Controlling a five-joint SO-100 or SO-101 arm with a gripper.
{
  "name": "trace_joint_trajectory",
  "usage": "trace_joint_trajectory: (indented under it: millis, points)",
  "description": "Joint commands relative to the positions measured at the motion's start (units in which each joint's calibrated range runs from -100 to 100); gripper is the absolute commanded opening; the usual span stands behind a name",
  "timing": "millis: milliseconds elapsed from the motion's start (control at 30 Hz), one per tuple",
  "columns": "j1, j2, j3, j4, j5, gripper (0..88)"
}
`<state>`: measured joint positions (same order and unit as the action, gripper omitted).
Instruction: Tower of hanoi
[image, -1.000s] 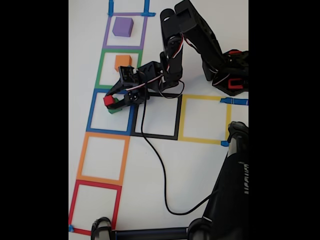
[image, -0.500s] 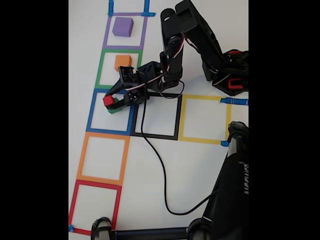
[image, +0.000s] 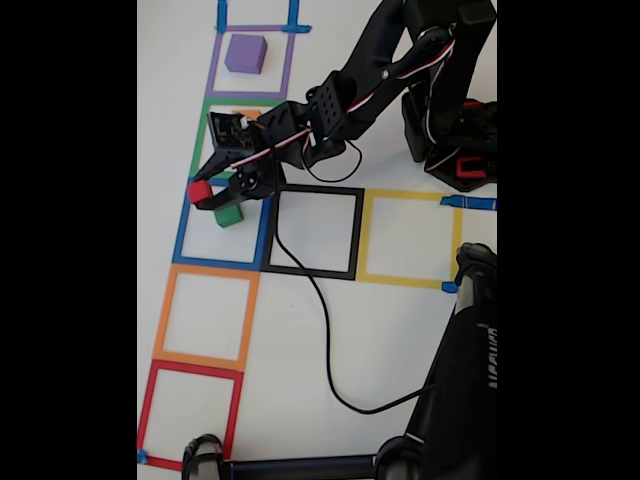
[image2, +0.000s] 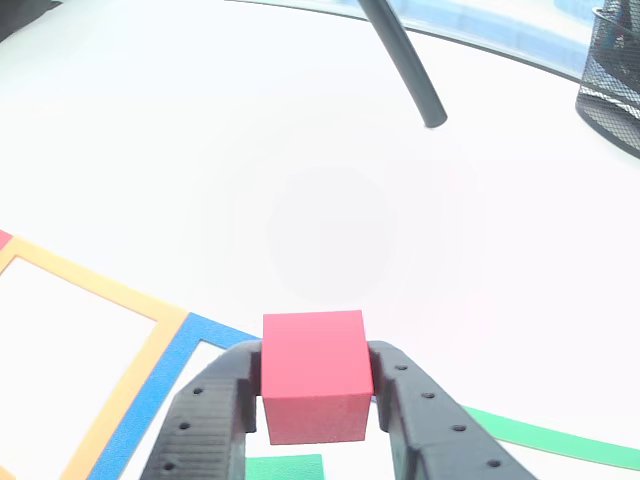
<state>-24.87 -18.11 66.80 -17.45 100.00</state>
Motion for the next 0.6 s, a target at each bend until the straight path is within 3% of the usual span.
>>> trace_joint_trajectory:
  millis: [0, 233, 467, 567]
  points:
    - [2.9, -9.8, -5.7, 13.7, 0.0, 3.3]
    - [8.8, -23.4, -22.3, 52.2, 0.0, 3.3]
    - [14.1, -22.1, -59.3, 89.8, 0.0, 3.2]
    - [18.3, -20.6, -71.3, 99.2, 0.0, 3.2]
